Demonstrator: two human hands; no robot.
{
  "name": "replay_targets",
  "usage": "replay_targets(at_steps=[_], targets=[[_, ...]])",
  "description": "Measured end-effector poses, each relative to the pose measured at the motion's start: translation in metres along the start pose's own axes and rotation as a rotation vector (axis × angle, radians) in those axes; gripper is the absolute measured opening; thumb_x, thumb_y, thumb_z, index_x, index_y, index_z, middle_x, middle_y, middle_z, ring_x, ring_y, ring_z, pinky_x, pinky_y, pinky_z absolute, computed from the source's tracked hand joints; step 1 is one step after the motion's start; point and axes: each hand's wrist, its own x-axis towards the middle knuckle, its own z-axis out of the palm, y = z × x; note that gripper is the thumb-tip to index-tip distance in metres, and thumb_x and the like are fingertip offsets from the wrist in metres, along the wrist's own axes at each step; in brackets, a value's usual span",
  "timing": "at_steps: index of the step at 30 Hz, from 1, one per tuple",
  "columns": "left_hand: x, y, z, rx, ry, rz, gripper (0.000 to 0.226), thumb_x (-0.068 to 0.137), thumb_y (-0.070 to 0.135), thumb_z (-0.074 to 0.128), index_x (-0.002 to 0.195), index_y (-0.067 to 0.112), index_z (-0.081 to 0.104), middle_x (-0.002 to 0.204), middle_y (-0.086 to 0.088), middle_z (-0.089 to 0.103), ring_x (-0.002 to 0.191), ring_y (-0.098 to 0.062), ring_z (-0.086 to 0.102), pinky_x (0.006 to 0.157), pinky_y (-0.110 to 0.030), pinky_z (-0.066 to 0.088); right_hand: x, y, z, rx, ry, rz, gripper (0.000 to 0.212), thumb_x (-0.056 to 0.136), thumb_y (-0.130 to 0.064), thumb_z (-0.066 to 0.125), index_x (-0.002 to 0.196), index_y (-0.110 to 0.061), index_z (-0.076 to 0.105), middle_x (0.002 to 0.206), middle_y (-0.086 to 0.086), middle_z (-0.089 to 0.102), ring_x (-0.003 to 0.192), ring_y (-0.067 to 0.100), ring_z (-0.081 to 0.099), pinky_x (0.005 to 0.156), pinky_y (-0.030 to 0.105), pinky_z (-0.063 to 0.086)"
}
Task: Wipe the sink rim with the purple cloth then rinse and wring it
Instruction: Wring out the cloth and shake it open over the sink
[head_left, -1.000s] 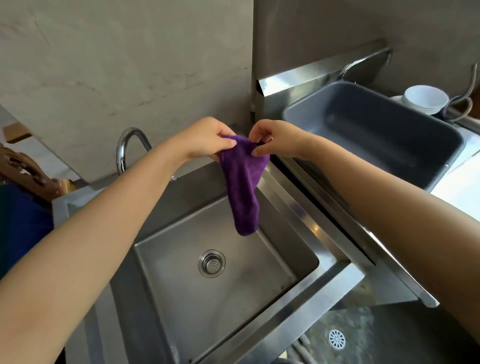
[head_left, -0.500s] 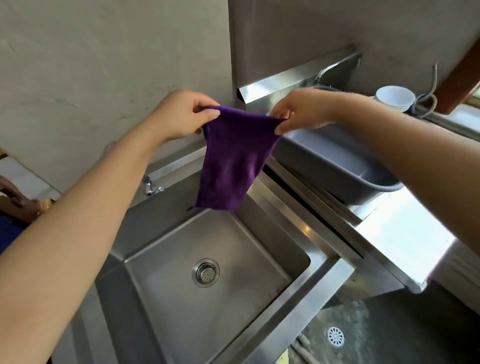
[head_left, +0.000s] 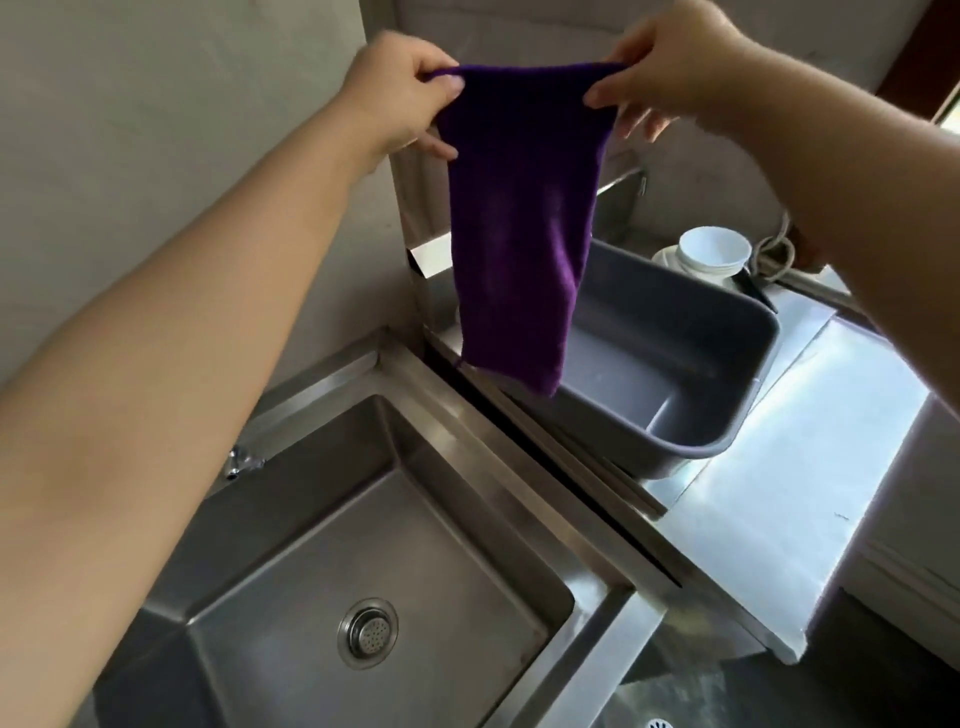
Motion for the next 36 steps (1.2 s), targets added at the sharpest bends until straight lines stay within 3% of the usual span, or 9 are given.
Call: replay_targets(at_steps=[6,9,13,19,23,26,30,33,36], targets=[[0.04,0.026,0.054,0.033,0.142,-0.031,0.021,0.092,0.013,0.049,0.104,0.005,0.064,0.09,-0.005,0.059,0.084,-0.02,0.066,0.069,-0.03,0.059,0.036,0.052,-0.009,0.397,0.086,0.152,0.009,0.081,-0.003,0.065,0.089,-0.004,0.061,0.073,0.012,0.061,0.047,0.011,0.068,0.057,0.028,0.06],[0.026,0.01,0.098,0.035,0.138,-0.052,0.026,0.087,0.017,0.051,0.102,0.003,0.066,0.092,-0.018,0.067,0.083,-0.032,0.068,0.074,-0.043,0.057,0.035,0.095,0.011,0.534,0.087,0.162,0.01,0.08,0.004,0.063,0.081,-0.006,0.063,0.071,0.011,0.062,0.048,0.007,0.066,0.066,0.027,0.06],[-0.011,-0.005,0.164,-0.002,0.089,-0.072,0.021,0.085,0.015,0.054,0.094,0.004,0.07,0.088,-0.02,0.071,0.082,-0.031,0.068,0.078,-0.041,0.054,0.014,0.152,0.034,0.621,0.091,0.172,0.023,0.081,0.008,0.06,0.071,-0.012,0.063,0.05,-0.006,0.067,0.052,0.003,0.066,0.064,0.018,0.058],[-0.061,-0.04,0.26,-0.149,-0.257,-0.474,0.022,0.077,0.022,0.059,0.09,0.01,0.071,0.093,-0.018,0.072,0.092,-0.034,0.067,0.083,-0.044,0.055,-0.021,0.234,0.057,0.219,-0.284,0.31,0.013,0.078,0.009,0.062,0.086,0.0,0.068,0.074,0.012,0.066,0.054,0.011,0.066,0.059,0.013,0.056],[-0.047,-0.053,0.271,0.201,-0.388,-0.404,0.02,0.084,0.021,0.055,0.095,0.018,0.072,0.103,-0.011,0.071,0.099,-0.032,0.062,0.083,-0.033,0.049,-0.021,0.263,0.069,0.081,-0.43,0.379,0.012,0.079,0.004,0.062,0.089,-0.002,0.067,0.072,0.016,0.069,0.057,0.018,0.068,0.063,0.021,0.058],[-0.025,-0.069,0.264,0.375,-0.422,-0.454,0.029,0.079,0.012,0.052,0.101,0.013,0.07,0.109,-0.015,0.069,0.104,-0.035,0.061,0.086,-0.034,0.049,-0.009,0.262,0.086,0.021,-0.452,0.341,0.012,0.081,-0.001,0.061,0.089,-0.01,0.064,0.063,0.008,0.068,0.044,0.006,0.064,0.053,0.017,0.056],[-0.013,-0.096,0.261,0.478,-0.508,-0.59,0.03,0.075,0.002,0.046,0.094,0.0,0.068,0.078,-0.016,0.07,0.08,-0.032,0.069,0.073,-0.035,0.057,0.016,0.254,0.122,-0.033,-0.454,0.272,0.017,0.081,-0.005,0.061,0.095,-0.013,0.062,0.061,0.009,0.066,0.038,0.003,0.059,0.05,0.018,0.053],[-0.006,-0.112,0.261,0.45,-0.577,-0.686,0.024,0.081,0.003,0.049,0.099,0.001,0.065,0.074,-0.013,0.07,0.072,-0.026,0.072,0.071,-0.039,0.06,0.025,0.253,0.153,-0.026,-0.458,0.289,0.026,0.081,-0.003,0.061,0.106,-0.005,0.059,0.073,0.012,0.067,0.054,0.017,0.063,0.049,0.018,0.052],[-0.001,-0.125,0.262,0.492,-0.598,-0.671,0.031,0.082,0.007,0.05,0.11,0.006,0.062,0.093,-0.015,0.072,0.083,-0.028,0.071,0.074,-0.039,0.059,0.027,0.255,0.177,-0.158,-0.422,0.255,0.051,0.079,-0.011,0.065,0.127,-0.004,0.05,0.113,0.019,0.064,0.098,0.031,0.062,0.081,0.03,0.05]])
